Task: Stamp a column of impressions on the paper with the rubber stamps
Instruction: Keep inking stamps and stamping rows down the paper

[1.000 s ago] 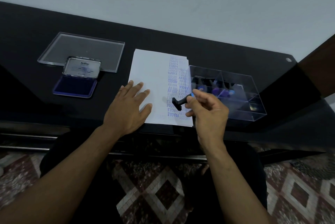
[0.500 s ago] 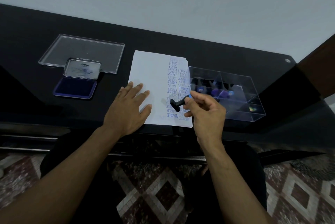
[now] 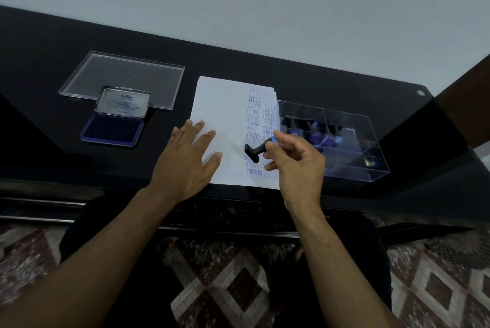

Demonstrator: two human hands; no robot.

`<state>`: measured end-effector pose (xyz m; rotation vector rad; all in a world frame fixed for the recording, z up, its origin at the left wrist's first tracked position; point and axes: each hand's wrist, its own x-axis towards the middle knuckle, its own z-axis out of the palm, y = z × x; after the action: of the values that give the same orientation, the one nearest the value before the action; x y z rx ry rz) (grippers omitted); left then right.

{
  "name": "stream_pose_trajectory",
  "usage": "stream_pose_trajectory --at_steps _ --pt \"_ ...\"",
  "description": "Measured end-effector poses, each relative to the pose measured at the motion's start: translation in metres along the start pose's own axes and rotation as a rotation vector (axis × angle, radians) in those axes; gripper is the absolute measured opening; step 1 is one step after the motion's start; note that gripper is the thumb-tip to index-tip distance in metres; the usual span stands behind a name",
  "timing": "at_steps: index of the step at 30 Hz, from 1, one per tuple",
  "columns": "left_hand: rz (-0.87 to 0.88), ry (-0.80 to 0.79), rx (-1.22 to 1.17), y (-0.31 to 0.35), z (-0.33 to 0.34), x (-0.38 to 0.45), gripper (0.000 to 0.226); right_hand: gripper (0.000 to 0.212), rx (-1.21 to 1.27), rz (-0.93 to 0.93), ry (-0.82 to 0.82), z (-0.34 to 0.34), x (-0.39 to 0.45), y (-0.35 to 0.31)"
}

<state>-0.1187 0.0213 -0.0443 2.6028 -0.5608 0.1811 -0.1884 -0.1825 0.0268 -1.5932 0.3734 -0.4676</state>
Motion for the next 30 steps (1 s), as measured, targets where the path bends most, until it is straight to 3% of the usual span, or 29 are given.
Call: stream_pose_trajectory --at_steps 21,30 --pt "-0.331 0.183 0.051 -0.120 -0.091 -0.040 0.060 0.026 -0.215 -0.137 -0.375 0.159 -0.001 -0.016" --pt "-0.416 0.171 0.102 -0.167 -0.104 -0.056 0.064 0.022 -0.318 -0.235 -0.460 0.224 -0.005 -0.020"
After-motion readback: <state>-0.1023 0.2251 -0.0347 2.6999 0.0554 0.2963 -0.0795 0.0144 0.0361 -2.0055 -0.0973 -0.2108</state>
